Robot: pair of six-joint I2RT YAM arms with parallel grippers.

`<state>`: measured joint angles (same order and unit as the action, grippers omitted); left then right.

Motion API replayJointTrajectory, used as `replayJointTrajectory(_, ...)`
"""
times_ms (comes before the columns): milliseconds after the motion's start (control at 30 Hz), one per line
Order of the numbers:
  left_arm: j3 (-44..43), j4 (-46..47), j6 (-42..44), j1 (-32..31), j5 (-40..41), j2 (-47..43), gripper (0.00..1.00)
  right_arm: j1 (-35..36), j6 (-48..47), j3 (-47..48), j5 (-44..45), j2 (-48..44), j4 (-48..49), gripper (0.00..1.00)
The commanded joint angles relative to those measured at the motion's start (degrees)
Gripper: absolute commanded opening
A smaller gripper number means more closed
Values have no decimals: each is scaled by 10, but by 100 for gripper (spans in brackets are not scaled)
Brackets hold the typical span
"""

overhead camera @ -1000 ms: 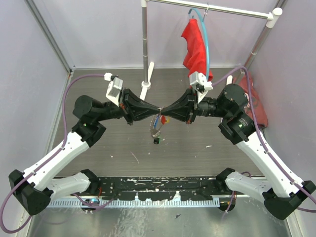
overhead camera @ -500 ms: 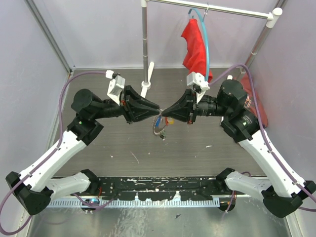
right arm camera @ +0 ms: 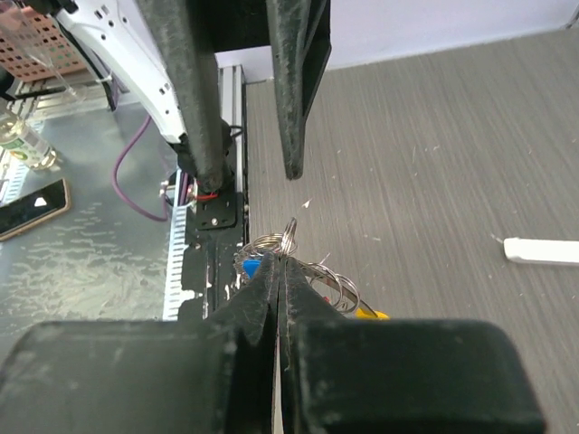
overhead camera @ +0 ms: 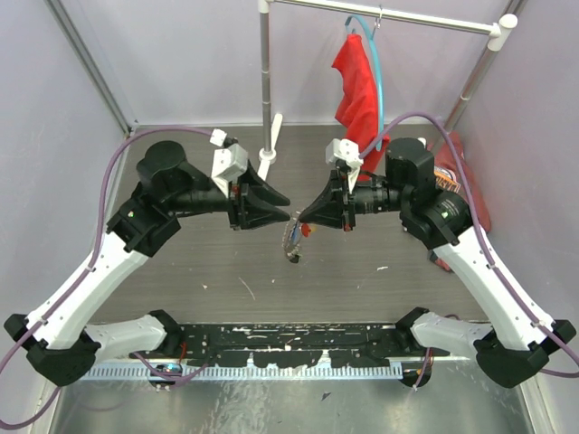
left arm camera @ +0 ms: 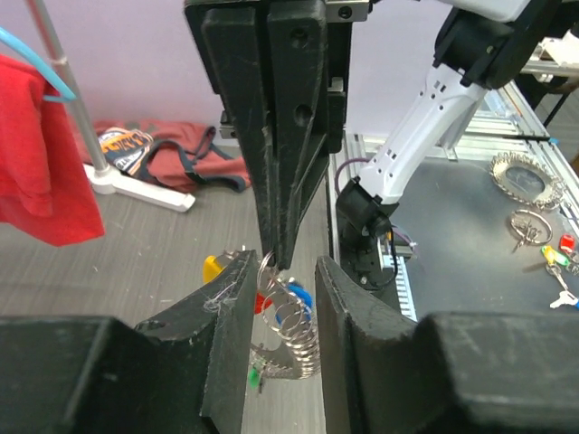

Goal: Put the keys on the keyring

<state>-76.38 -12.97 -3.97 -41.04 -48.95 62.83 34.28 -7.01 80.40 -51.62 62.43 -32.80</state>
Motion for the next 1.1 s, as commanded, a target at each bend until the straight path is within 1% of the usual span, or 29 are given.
replayJointTrajectory(0, -50, -144, 96, -24, 29, 20, 40, 2, -21, 27, -11, 5, -13, 1)
replayJointTrajectory(100, -64, -180, 127, -41, 53, 31, 41, 3, -24, 28, -10, 6, -19, 1)
replayJointTrajectory(233, -77, -202, 143, -56, 67, 46, 41, 2, -29, 30, -12, 6, -30, 1)
replayJointTrajectory(567, -83, -196, 148, -59, 91, 51, 42, 3, -51, 30, -31, 7, -60, 1)
replayJointTrajectory(800, -81, -186, 142, -60, 89, 52, 43, 3, -63, 30, -36, 9, -76, 1)
replayJointTrajectory(1067, -83, -195, 148, -72, 61, 69, 40, 3, -53, 33, -50, 6, -62, 1)
